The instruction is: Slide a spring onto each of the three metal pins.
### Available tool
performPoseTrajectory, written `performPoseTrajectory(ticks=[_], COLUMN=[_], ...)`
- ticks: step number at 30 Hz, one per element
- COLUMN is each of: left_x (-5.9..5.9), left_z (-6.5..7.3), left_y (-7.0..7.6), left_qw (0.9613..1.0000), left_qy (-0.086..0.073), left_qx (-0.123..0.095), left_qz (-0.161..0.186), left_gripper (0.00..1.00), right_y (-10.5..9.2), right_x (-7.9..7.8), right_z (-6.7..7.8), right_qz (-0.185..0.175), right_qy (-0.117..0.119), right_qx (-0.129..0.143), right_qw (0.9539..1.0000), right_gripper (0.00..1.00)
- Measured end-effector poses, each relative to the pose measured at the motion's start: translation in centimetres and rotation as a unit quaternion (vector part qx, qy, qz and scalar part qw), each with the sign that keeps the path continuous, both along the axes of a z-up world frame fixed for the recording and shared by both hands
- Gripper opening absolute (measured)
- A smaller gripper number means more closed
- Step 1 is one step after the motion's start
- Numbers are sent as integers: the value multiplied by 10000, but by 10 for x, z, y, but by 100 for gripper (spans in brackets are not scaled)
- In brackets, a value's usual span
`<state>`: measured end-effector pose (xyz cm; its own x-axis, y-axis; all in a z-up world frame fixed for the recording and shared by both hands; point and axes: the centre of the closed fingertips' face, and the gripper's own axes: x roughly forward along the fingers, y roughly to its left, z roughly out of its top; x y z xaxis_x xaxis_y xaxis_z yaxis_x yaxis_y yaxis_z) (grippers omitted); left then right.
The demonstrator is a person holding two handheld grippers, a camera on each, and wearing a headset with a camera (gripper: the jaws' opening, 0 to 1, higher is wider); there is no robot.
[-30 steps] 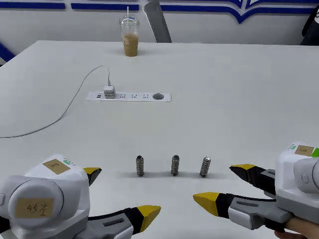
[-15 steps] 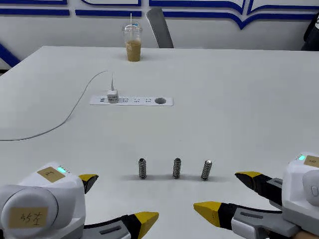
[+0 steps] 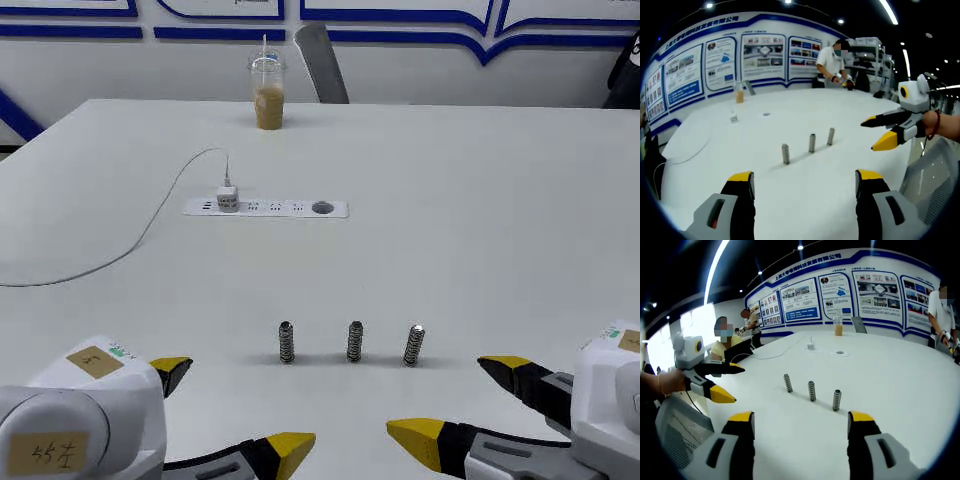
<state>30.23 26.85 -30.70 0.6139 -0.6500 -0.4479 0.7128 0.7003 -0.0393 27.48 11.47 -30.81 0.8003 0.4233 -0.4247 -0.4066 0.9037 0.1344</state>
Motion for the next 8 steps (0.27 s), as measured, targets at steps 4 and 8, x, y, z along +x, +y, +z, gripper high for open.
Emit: performPoseTrajectory(ticks=[4, 8], left_x=[-1, -2], left_z=[0, -1], left_y=[1, 1], left_qw=[10000, 10000], left_qy=[4, 14], left_qx=[-20, -4], left_qz=[10, 24], left_gripper=[84, 84], right_y=[0, -1], right_x=[-2, -4], right_z=[-2, -2], right_qz=[-7, -23], right_qy=[24, 19], right_qx=[7, 33], right_qw=[10000, 10000], right_gripper=[78, 78])
